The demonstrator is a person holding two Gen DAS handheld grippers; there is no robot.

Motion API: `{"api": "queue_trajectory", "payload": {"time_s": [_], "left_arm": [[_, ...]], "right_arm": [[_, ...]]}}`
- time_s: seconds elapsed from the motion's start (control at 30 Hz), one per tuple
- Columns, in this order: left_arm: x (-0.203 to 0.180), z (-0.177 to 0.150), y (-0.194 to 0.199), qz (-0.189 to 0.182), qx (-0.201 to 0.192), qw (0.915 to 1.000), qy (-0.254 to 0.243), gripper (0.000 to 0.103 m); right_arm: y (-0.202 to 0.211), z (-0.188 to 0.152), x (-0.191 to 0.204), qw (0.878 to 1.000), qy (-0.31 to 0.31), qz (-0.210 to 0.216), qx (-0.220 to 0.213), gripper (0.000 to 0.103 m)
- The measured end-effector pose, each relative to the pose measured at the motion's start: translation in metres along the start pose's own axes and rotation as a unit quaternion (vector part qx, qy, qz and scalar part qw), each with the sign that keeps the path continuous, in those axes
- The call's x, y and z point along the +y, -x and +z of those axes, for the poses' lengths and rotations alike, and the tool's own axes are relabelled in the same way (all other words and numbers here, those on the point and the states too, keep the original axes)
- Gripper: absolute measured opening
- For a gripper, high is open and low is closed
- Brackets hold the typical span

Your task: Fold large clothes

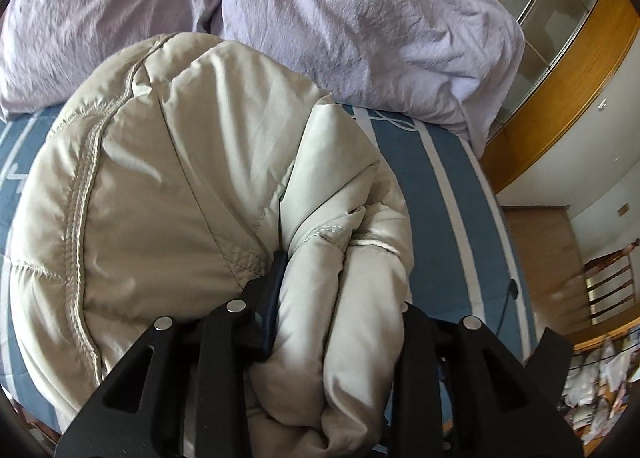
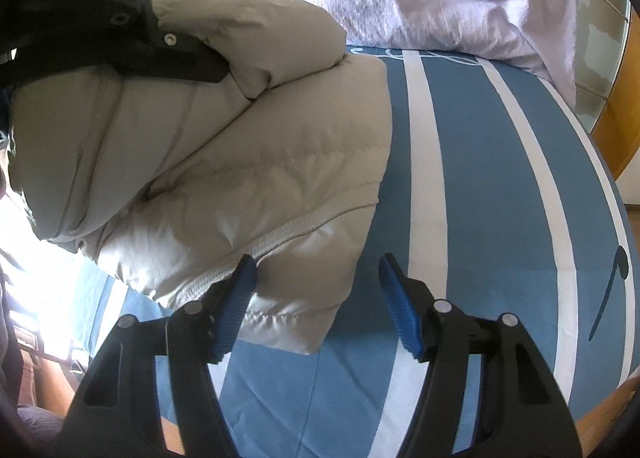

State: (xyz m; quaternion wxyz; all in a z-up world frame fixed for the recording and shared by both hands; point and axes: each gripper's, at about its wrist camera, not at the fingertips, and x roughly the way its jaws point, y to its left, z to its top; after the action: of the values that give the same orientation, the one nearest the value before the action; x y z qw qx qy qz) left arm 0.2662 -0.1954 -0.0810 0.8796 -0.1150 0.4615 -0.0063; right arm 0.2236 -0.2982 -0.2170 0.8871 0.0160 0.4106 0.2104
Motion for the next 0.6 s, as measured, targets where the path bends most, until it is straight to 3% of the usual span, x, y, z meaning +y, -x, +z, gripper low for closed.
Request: {"api": "queue_trajectory", "payload": {"time_s": [0.23,0.33,0.37,0.4,0.43,0.6], "left_arm": [[-0.016,-0.002,0.009,0.044,-0.014,0.9984,-0.031,0.038],[-0.019,-0.003,0.016,0.049,-0.019,0.9979,-0.037,0.047],[-0.019,-0.003,0.019,0.045,-0.019,0.9982,-0.036,0.06],[-0.02,-0.003,0.021,0.036,-0.02,0.9985,-0.035,0.081],[-0.022,-0.003,0.026,0.029,-0.03,0.9985,-0.034,0.086],[-0.033,-0.004,0.044,0.032,-0.053,0.9966,-0.054,0.088]], "right_arm": [[-0.003,0.001,-0.004,1.0,-0.002,0.009,0.002,0.063],[-0.003,0.002,-0.005,1.0,-0.002,0.011,0.002,0.063],[-0.003,0.003,-0.005,1.0,-0.003,0.012,0.002,0.063],[-0.003,0.003,-0.005,1.0,-0.003,0.013,0.002,0.063],[-0.003,0.003,-0.006,1.0,-0.004,0.014,0.002,0.063],[-0.003,0.005,-0.006,1.0,-0.007,0.015,0.002,0.063]]}}
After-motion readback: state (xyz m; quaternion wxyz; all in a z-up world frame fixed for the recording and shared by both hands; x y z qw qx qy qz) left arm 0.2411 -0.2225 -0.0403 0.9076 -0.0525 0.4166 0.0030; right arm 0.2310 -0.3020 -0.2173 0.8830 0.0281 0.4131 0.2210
